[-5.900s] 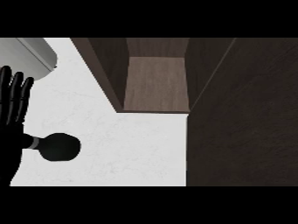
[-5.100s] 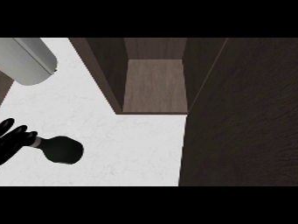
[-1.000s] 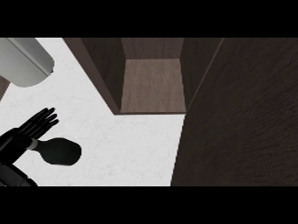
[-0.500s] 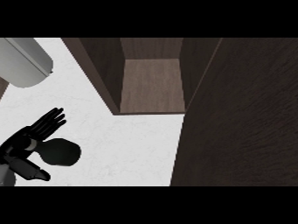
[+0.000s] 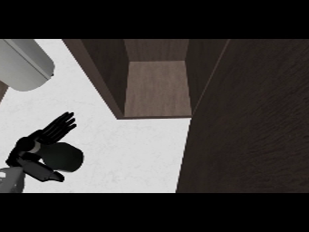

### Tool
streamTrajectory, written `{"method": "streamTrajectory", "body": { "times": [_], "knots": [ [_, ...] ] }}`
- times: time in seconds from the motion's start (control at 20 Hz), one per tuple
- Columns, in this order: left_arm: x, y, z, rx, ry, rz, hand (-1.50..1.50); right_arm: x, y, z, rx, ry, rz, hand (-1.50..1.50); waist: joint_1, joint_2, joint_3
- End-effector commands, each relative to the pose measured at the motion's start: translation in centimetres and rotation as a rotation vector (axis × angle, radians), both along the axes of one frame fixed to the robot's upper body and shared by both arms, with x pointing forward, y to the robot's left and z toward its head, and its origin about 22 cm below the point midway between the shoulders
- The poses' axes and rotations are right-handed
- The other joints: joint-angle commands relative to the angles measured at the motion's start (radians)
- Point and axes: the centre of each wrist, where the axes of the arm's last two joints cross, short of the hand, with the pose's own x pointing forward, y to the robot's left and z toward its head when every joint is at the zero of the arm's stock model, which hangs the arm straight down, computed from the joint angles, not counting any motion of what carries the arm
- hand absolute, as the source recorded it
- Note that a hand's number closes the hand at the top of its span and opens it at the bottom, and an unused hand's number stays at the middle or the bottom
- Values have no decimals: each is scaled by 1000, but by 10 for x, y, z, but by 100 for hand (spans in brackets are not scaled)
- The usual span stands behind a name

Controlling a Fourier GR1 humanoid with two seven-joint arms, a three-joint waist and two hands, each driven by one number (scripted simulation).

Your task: Pick up the wine, place it into the cabinet and close the cabinet

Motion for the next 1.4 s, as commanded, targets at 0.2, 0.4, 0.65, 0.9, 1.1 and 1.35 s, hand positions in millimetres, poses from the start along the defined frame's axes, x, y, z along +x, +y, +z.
{"method": "streamTrajectory", "body": {
  "times": [0.2, 0.4, 0.65, 0.9, 1.1, 1.35],
  "knots": [
    [18, -26, -4, -196, -25, -169, 150, -12, -4, 0, 2, 40, 46, -150, 1, -1, 0],
    [15, -38, -1, -166, -123, -235, 150, -8, -5, 1, 16, 25, 36, -150, 5, -1, -1],
    [9, -42, 5, -120, -283, -237, 150, -20, -8, -2, 10, 14, 41, -150, 1, -3, 0],
    [4, -80, -18, -97, -359, 118, 150, -16, -8, -5, 19, 46, 50, -150, 5, -2, 1],
    [-4, -113, -24, -105, -386, 474, 150, -9, -11, -3, 17, 27, 15, -150, 23, -7, 3],
    [-3, -153, -7, -138, -518, 475, 150, -17, -18, -1, -4, 51, 19, -150, 16, -6, 3]
  ]
}}
